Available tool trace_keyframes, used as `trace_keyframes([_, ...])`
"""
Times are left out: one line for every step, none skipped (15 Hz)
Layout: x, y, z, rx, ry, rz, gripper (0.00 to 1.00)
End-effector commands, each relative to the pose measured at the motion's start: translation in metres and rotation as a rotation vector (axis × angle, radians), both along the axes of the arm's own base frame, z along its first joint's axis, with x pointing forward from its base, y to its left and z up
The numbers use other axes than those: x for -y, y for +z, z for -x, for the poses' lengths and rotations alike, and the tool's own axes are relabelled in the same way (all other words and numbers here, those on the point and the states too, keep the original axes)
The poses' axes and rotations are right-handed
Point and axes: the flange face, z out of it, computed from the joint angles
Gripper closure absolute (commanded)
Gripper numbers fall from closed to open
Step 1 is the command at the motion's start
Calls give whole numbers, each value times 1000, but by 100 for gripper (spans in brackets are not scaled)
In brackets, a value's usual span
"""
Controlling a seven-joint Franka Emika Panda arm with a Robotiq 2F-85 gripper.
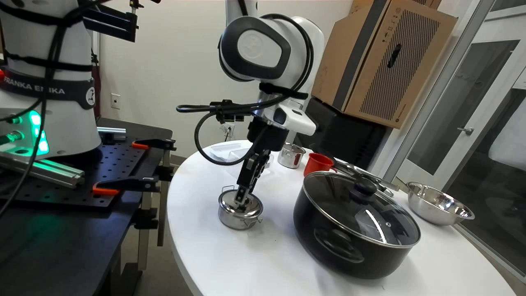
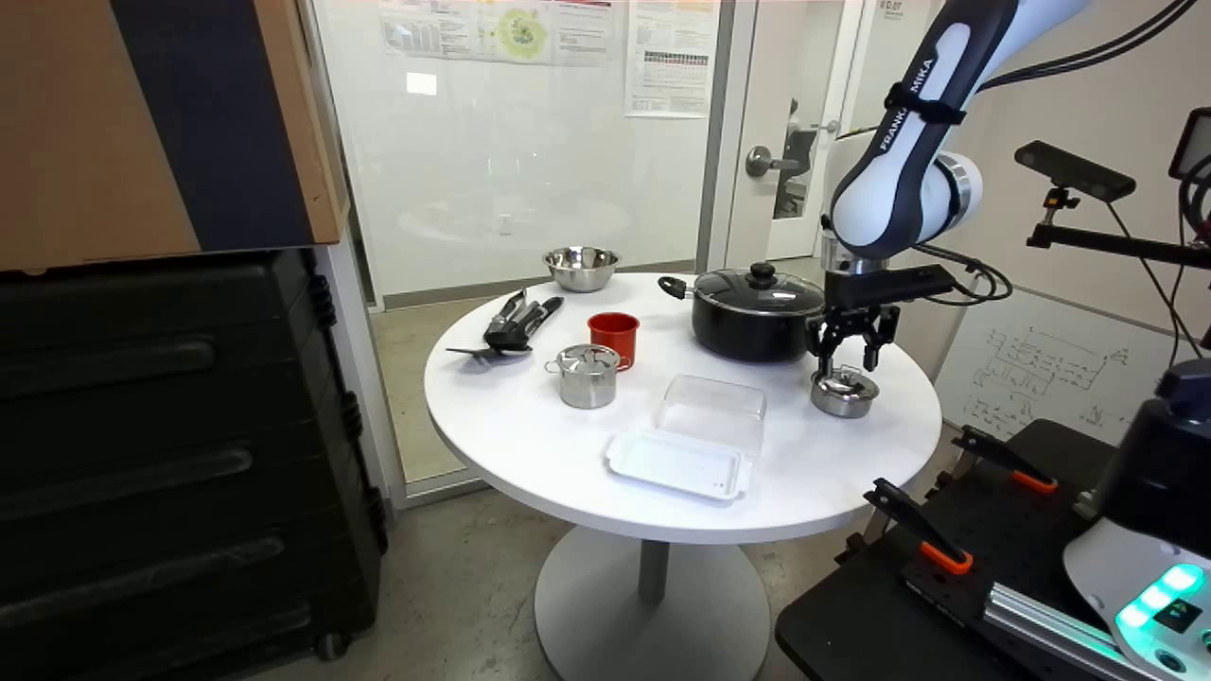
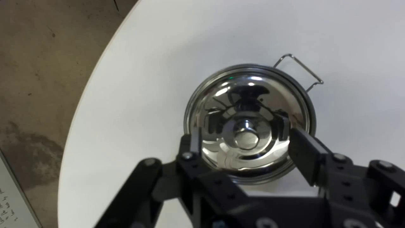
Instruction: Pick the lid and put it on the small pot
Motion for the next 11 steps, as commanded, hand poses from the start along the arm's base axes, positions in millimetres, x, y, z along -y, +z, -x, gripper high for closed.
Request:
trace_keyframes([-7, 12, 4, 17, 32, -3, 1])
trace_keyframes([-10, 15, 6, 24, 44, -7, 0])
trace_keyframes([-15, 19, 7, 33, 50, -13, 0])
trace_keyframes([-21, 22, 7, 37, 54, -16, 0])
trace_keyframes([-26, 25, 6, 31, 63, -16, 0])
trace_keyframes([-33, 28, 5, 28, 70, -17, 0])
trace_keyframes([-39, 31, 4, 33, 76, -16, 0])
trace_keyframes([-27, 20, -1, 29, 57, -18, 0])
trace_keyframes([-33, 23, -1, 33, 67, -20, 0])
trace_keyframes([-36, 25, -2, 35, 73, -21, 0])
trace_keyframes([-37, 26, -2, 36, 75, -22, 0])
